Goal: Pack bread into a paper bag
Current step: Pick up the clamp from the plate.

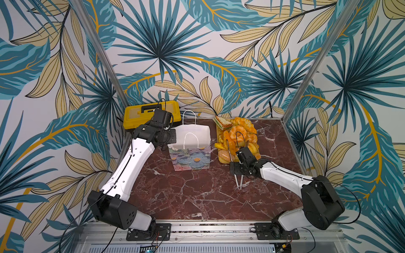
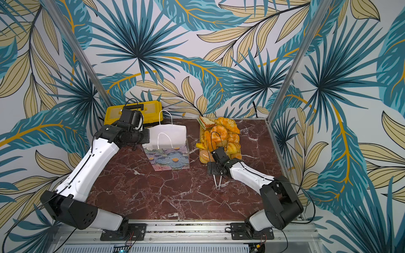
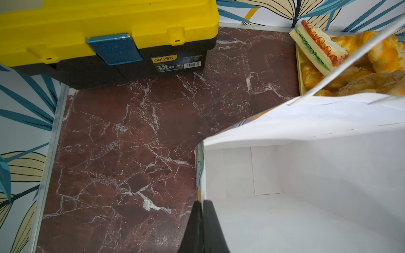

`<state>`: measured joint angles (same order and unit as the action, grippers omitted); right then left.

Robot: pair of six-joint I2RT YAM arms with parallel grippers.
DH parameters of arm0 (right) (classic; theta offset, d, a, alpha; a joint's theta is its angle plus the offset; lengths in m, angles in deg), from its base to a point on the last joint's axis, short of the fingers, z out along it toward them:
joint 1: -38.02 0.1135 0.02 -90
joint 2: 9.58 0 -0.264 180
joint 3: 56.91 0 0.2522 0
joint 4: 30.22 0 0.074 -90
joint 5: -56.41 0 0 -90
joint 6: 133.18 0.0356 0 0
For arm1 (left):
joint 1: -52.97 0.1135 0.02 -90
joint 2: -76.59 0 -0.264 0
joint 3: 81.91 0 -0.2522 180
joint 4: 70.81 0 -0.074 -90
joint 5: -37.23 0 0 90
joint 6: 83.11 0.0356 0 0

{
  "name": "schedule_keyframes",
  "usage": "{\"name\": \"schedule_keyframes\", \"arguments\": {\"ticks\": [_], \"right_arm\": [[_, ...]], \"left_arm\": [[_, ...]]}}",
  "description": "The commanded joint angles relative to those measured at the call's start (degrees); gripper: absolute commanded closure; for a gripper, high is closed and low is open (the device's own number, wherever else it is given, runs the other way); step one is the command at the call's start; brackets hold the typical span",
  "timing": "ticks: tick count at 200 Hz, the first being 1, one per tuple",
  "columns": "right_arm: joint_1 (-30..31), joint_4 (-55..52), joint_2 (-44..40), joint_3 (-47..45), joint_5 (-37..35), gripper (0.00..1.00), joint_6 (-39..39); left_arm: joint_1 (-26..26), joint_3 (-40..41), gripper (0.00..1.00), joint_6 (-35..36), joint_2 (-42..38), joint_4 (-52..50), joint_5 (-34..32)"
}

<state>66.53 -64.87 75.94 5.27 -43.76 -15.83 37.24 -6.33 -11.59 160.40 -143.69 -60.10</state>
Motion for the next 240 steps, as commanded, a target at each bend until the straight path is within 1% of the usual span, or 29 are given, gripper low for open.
{"name": "schedule_keyframes", "arguments": {"ticks": [1, 81, 87, 135, 160, 191, 222, 240], "right_arm": [[0.19, 2.19, 0.83, -0.17, -3.93, 0.0, 0.83], [0.22, 7.82, 1.3, -2.84, -7.93, 0.01, 2.51], [0.16, 10.18, 1.62, -2.84, -7.87, 0.02, 2.44], [0.15, 12.65, 4.69, -3.09, -7.01, 0.06, 2.87], [0.14, 13.32, 5.01, -3.79, -6.58, 0.11, 2.88], [0.18, 12.58, 2.87, -4.67, -6.75, 0.15, 2.93], [0.17, 10.38, -1.09, -5.14, -7.53, 0.17, 2.82], [0.19, 8.94, -3.61, -5.19, -7.83, 0.2, 2.52]], "left_arm": [[-0.12, 1.75, 1.0, -0.15, -1.79, 1.56, -0.58], [-0.15, 2.67, 1.0, -0.31, -1.97, 2.37, -0.05], [-0.1, 2.68, 1.0, -0.32, -1.96, 2.38, -0.05], [-0.14, 3.08, 1.0, -0.34, -2.16, 2.35, 0.13], [-0.09, 3.38, 1.0, -0.44, -2.36, 2.53, 0.04], [-0.17, 3.38, 1.0, -0.37, -2.3, 2.6, 0.13], [-0.11, 3.46, 1.0, -0.33, -2.32, 2.58, 0.04], [-0.13, 3.46, 1.0, -0.33, -2.42, 2.51, -0.05]]}}
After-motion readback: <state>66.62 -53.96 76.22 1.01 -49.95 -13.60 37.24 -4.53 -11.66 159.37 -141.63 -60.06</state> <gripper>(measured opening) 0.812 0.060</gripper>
